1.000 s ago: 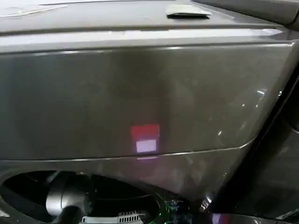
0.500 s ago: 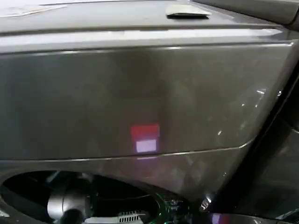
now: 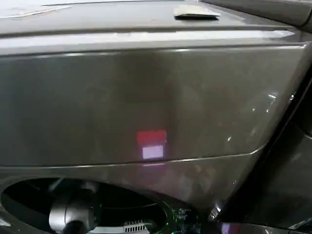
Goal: Grasp the clothes from the dryer.
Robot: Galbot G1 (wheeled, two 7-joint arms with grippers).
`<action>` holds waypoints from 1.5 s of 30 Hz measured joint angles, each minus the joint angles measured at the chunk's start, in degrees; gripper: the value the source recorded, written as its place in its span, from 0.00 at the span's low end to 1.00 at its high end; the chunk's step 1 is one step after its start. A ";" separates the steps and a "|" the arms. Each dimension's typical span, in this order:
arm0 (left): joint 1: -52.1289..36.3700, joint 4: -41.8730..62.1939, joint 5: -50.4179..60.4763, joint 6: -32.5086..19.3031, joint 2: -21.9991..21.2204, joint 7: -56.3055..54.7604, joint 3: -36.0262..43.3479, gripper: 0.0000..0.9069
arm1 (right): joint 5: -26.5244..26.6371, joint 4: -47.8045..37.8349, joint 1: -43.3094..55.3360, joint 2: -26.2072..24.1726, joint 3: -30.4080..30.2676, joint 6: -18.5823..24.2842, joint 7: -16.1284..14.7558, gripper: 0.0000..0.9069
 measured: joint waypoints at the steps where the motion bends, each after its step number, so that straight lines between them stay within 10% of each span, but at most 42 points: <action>1: 0.06 0.03 -0.10 0.02 0.05 0.01 -0.05 0.15 | 0.00 0.01 0.01 -0.02 -0.02 0.00 0.00 1.00; 10: 0.50 0.19 -0.36 0.04 0.24 0.74 -0.45 0.00 | -0.02 0.04 -0.06 -0.01 -0.26 0.02 -0.08 1.00; 29: 2.07 -5.14 -7.50 0.59 -0.20 -0.94 0.52 0.00 | 0.08 0.54 0.60 0.02 -1.19 -1.20 -0.16 1.00; 45: 10.84 -24.45 -30.09 10.29 -2.36 -27.30 1.32 0.00 | -0.61 1.46 1.69 0.72 -3.06 -1.92 -0.14 1.00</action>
